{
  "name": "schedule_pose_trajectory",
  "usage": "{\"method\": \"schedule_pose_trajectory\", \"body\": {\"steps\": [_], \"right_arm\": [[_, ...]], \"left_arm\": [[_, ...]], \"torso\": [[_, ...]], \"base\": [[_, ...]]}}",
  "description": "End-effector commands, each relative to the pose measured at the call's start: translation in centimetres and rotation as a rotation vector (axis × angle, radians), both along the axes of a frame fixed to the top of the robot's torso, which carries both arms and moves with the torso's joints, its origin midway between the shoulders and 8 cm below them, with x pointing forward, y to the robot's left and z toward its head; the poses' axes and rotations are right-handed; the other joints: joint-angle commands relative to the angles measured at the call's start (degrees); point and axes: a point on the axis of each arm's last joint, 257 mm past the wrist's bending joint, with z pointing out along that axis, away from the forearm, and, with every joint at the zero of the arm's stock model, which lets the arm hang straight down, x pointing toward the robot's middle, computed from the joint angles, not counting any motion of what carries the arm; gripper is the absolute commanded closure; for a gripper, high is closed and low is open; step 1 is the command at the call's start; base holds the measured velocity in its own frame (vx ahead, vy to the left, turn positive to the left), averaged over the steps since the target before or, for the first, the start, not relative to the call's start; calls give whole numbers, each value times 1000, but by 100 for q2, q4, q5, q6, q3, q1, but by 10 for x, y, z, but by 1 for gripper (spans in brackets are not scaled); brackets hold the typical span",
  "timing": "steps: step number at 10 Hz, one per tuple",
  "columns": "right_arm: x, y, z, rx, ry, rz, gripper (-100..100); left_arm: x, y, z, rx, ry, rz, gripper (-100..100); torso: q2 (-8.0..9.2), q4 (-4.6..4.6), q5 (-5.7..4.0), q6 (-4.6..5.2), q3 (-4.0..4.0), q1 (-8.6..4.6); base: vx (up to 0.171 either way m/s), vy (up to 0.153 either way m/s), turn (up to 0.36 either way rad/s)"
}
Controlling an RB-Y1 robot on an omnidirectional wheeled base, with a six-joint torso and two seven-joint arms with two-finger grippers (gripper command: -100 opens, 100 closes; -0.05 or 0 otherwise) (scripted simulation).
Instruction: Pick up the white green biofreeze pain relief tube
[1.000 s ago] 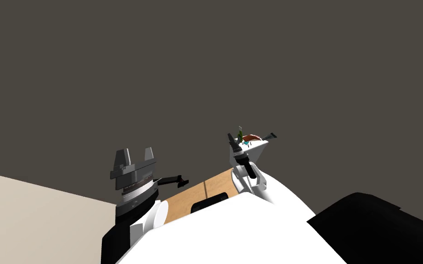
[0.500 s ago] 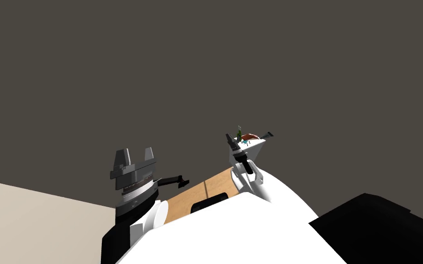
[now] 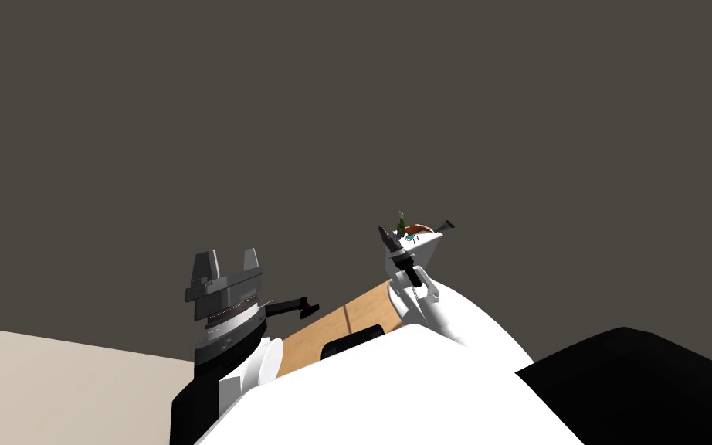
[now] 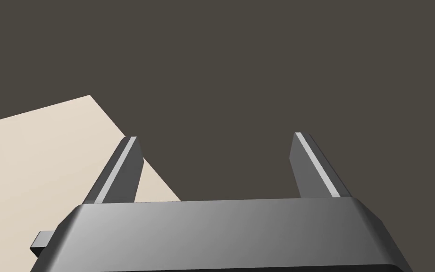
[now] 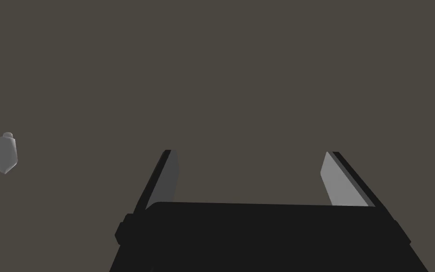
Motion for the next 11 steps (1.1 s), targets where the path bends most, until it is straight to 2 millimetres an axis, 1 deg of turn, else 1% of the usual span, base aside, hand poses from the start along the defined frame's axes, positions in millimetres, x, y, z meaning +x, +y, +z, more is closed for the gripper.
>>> {"method": "schedule_pose_trajectory", "body": {"steps": [1,2,3,5,6,7,8,9,10,11], "right_arm": [[8,-3,-7,-22,15,-20,-100],[18,-9,-11,-67,22,-51,-100],[19,-10,-15,-66,31,-53,-100],[37,-25,-24,-154,48,-118,-100],[40,-27,-33,-152,67,-121,-100],[49,-37,-40,-194,82,-154,-100],[49,-37,-42,-193,87,-154,-100],[57,-47,-46,-234,97,-186,-100],[58,-48,-51,-233,108,-187,-100],[65,-57,-54,-273,116,-219,-100]], "left_arm": [[0,0,0,0,0,0,0],[0,0,0,0,0,0,0],[0,0,0,0,0,0,0],[0,0,0,0,0,0,0],[0,0,0,0,0,0,0],[0,0,0,0,0,0,0],[0,0,0,0,0,0,0],[0,0,0,0,0,0,0],[0,0,0,0,0,0,0],[0,0,0,0,0,0,0]], "torso": [[0,0,0,0,0,0],[-1,0,0,-2,-1,-3],[-3,-1,0,0,-2,-2],[-2,-1,0,-1,-1,0],[-5,-1,1,0,-3,4],[-7,-2,0,-2,-4,1],[-7,-2,0,0,-4,-2],[-6,-2,-1,-2,-4,-5],[-9,-2,-1,-1,-5,-5],[-8,-2,-1,-1,-5,-8]], "base": [[3,42,-52],[6,45,-93],[1,42,-50],[7,59,-104],[17,53,-67],[18,47,-96],[14,36,-60],[24,41,-91],[17,34,-53],[25,31,-90]]}}
